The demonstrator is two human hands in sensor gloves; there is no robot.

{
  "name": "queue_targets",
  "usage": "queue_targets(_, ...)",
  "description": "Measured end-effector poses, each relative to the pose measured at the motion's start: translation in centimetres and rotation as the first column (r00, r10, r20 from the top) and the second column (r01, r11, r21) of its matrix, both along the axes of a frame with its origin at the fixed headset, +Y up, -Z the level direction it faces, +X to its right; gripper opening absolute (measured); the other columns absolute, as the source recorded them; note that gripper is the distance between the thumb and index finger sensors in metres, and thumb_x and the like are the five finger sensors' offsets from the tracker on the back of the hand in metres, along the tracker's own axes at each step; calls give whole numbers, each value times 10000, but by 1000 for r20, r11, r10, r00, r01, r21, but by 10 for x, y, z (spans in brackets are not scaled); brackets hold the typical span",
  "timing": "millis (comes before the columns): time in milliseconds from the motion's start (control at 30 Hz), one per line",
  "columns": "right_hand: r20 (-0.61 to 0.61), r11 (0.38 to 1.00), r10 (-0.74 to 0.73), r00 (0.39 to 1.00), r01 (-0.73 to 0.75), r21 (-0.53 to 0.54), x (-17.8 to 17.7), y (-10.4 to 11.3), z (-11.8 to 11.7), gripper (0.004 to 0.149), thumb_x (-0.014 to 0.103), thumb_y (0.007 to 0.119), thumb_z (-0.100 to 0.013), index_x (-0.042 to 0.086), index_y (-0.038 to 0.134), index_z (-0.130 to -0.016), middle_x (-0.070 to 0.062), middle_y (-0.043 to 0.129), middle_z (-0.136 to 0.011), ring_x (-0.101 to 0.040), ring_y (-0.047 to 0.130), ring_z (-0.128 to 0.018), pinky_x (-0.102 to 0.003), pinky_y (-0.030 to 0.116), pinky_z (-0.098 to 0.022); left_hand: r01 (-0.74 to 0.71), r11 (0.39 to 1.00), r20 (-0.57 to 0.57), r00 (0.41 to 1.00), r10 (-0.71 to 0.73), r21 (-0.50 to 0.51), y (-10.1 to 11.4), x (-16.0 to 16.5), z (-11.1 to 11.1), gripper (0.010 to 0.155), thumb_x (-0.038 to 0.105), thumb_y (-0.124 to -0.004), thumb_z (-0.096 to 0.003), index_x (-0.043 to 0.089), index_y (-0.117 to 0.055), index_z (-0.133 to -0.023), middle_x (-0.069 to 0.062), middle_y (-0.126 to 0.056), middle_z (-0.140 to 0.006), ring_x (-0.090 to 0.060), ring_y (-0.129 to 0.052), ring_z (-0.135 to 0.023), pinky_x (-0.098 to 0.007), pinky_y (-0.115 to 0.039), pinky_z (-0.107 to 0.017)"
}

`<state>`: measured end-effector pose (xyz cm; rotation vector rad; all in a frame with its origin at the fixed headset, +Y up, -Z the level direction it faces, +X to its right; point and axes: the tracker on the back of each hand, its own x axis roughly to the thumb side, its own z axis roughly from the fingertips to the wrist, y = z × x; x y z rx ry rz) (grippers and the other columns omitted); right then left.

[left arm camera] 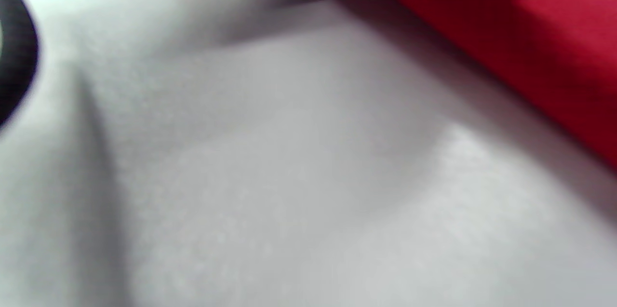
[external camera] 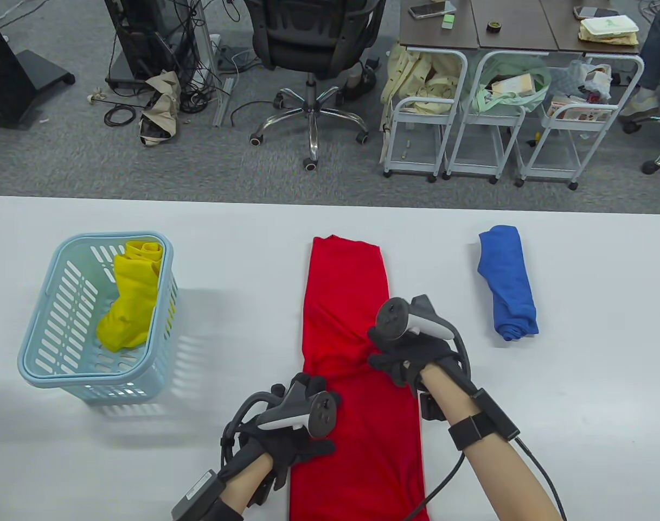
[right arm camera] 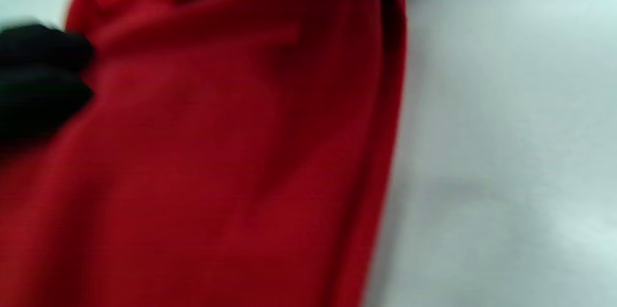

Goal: Roll t-shirt into tight roll

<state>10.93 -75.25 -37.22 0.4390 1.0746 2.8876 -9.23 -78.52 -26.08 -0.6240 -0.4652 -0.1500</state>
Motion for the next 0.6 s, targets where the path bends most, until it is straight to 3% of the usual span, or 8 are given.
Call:
queue_targets(67, -1, 1000, 6, 1000, -6, 15, -2, 1, -5, 729, 497, 549, -607, 198, 174, -1155, -142, 121, -1173, -457, 61, -1061, -640, 318, -728, 18, 999, -21, 1000, -17, 43, 3, -3, -1, 792, 648, -417, -505, 324, -29, -1115, -96, 45, -1192, -409, -33, -1105, -660, -236, -789)
queue_targets(300, -5, 996, -76, 997, 77, 41, -7, 15, -44, 656, 503, 583, -601, 155, 474, -1146, -187, 430, -1165, -487, 354, -1081, -621, 438, -713, 18, 997, -87, 996, -11, 74, 3, -14, -11, 732, 608, -402, -528, 335, -78, -1126, -81, -45, -1223, -396, -105, -1128, -651, -287, -798)
queue_targets(433, -73, 998, 18, 997, -14, 63, -14, 11, -31, 713, 517, 583, -594, 134, 378, -1159, -210, 356, -1168, -501, 333, -1078, -622, 439, -713, 7, 998, -97, 995, -1, 68, 2, -16, -11, 727, 608, -397, -528, 339, -74, -1122, -73, -36, -1221, -389, -143, -1140, -640, -310, -803)
queue_targets(600, -11, 998, -25, 1000, 25, 49, 0, 6, 5, 781, 536, 542, -601, 142, 159, -1156, -200, 126, -1165, -498, 142, -1071, -632, 371, -725, 16, 995, -87, 996, -7, 101, 6, -15, -9, 725, 587, -427, -537, 316, -122, -1136, -75, -83, -1232, -386, -144, -1140, -640, -312, -803)
